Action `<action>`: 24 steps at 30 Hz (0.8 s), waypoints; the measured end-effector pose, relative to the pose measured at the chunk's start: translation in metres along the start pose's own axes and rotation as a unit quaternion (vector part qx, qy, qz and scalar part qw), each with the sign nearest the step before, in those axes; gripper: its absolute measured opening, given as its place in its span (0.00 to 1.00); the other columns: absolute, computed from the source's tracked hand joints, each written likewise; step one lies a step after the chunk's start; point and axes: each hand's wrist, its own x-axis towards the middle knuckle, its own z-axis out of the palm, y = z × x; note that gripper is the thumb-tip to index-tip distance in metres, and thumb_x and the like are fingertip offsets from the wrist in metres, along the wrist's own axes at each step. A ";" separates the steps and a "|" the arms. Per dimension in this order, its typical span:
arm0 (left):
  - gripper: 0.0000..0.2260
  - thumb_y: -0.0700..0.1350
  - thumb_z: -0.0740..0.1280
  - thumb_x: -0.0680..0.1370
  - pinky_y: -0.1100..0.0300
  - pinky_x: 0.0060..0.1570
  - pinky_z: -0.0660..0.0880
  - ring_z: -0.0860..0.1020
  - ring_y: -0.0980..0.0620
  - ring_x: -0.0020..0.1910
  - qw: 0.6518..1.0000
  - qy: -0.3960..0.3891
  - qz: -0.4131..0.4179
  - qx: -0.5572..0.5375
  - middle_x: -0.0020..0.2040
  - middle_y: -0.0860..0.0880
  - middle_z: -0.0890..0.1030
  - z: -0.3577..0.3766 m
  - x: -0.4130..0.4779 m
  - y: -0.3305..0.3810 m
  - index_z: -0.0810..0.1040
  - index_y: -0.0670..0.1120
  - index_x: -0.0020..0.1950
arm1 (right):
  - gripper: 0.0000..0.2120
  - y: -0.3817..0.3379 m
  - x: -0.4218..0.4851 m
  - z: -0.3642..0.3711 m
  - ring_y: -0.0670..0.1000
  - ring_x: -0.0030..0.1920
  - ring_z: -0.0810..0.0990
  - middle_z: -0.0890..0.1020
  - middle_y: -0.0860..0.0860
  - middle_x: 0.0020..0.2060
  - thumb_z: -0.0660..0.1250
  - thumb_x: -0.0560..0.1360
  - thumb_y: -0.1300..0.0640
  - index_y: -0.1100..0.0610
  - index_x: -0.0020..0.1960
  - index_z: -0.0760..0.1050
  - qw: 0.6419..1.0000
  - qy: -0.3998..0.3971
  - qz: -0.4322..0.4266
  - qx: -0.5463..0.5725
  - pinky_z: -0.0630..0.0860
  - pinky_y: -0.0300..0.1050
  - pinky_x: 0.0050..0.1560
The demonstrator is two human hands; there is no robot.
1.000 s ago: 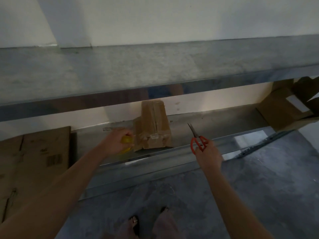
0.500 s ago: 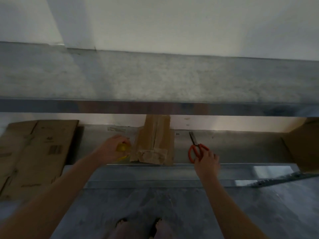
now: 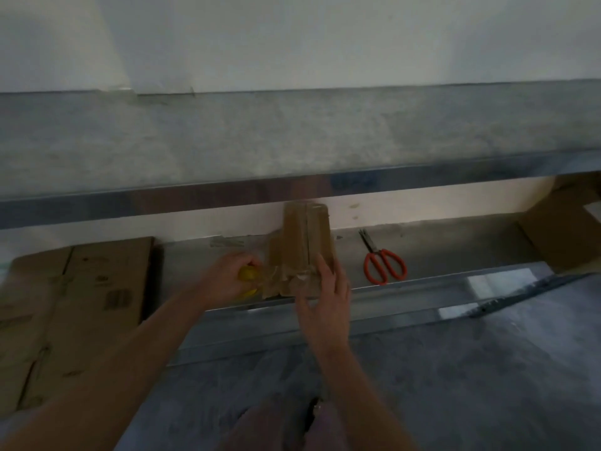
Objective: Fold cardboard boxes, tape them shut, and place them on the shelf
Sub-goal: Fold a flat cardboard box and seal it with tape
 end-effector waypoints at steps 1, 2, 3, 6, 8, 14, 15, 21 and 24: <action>0.12 0.44 0.74 0.72 0.77 0.43 0.64 0.72 0.59 0.47 1.000 0.003 0.002 -0.008 0.49 0.55 0.75 0.000 0.000 0.001 0.78 0.49 0.53 | 0.35 -0.009 0.005 0.007 0.57 0.76 0.56 0.55 0.51 0.78 0.57 0.74 0.31 0.43 0.77 0.58 1.000 0.011 0.010 -0.006 0.62 0.57 0.72; 0.11 0.45 0.74 0.72 0.75 0.43 0.65 0.73 0.58 0.46 1.000 0.008 0.005 -0.019 0.48 0.55 0.76 0.000 0.000 0.001 0.78 0.49 0.52 | 0.36 -0.016 0.010 0.014 0.58 0.76 0.55 0.53 0.51 0.78 0.59 0.74 0.30 0.43 0.77 0.57 0.999 0.010 0.026 -0.018 0.61 0.58 0.72; 0.10 0.45 0.75 0.71 0.71 0.43 0.67 0.74 0.57 0.46 0.999 0.011 0.008 -0.032 0.48 0.54 0.77 0.001 0.000 -0.001 0.78 0.51 0.51 | 0.37 -0.022 0.014 0.020 0.58 0.77 0.53 0.50 0.50 0.79 0.60 0.73 0.30 0.43 0.77 0.56 0.999 -0.002 0.047 -0.026 0.61 0.59 0.72; 0.11 0.46 0.75 0.70 0.61 0.45 0.69 0.75 0.56 0.47 0.999 0.012 0.011 -0.039 0.47 0.54 0.77 0.000 -0.001 -0.007 0.76 0.56 0.47 | 0.37 -0.027 0.020 0.033 0.58 0.76 0.51 0.49 0.49 0.79 0.64 0.73 0.32 0.44 0.76 0.58 0.996 0.003 0.090 -0.025 0.61 0.61 0.73; 0.10 0.47 0.75 0.71 0.61 0.46 0.69 0.74 0.57 0.48 0.999 0.009 0.013 -0.048 0.48 0.55 0.76 -0.003 -0.002 -0.011 0.76 0.56 0.47 | 0.37 -0.024 0.019 0.041 0.59 0.76 0.53 0.51 0.50 0.79 0.65 0.73 0.32 0.44 0.76 0.59 0.994 0.021 0.100 -0.033 0.62 0.60 0.72; 0.09 0.48 0.74 0.72 0.61 0.45 0.67 0.74 0.55 0.47 1.000 -0.003 0.012 -0.026 0.47 0.54 0.76 -0.007 -0.005 -0.036 0.77 0.51 0.49 | 0.34 -0.017 0.021 0.058 0.62 0.73 0.60 0.57 0.53 0.77 0.70 0.71 0.39 0.48 0.73 0.65 0.992 0.065 0.093 -0.064 0.67 0.60 0.68; 0.10 0.48 0.74 0.73 0.62 0.44 0.66 0.73 0.55 0.48 1.000 -0.006 0.004 -0.016 0.48 0.53 0.76 -0.010 -0.004 -0.043 0.78 0.49 0.50 | 0.33 -0.016 0.023 0.058 0.62 0.73 0.60 0.57 0.53 0.77 0.70 0.71 0.40 0.48 0.73 0.66 0.991 0.068 0.090 -0.068 0.68 0.61 0.67; 0.11 0.50 0.72 0.74 0.65 0.46 0.65 0.71 0.56 0.51 0.999 -0.041 -0.002 0.015 0.53 0.54 0.72 -0.022 -0.012 -0.078 0.74 0.53 0.53 | 0.33 -0.006 0.032 0.052 0.61 0.75 0.55 0.53 0.51 0.78 0.68 0.73 0.37 0.44 0.74 0.63 0.994 0.033 0.073 -0.077 0.66 0.61 0.68; 0.12 0.51 0.70 0.75 0.60 0.51 0.70 0.72 0.54 0.52 0.999 -0.032 0.017 0.022 0.55 0.55 0.71 -0.017 -0.019 -0.086 0.75 0.52 0.56 | 0.36 -0.004 0.033 0.047 0.63 0.75 0.54 0.52 0.51 0.78 0.63 0.71 0.31 0.44 0.75 0.63 0.996 0.024 0.059 -0.065 0.63 0.64 0.71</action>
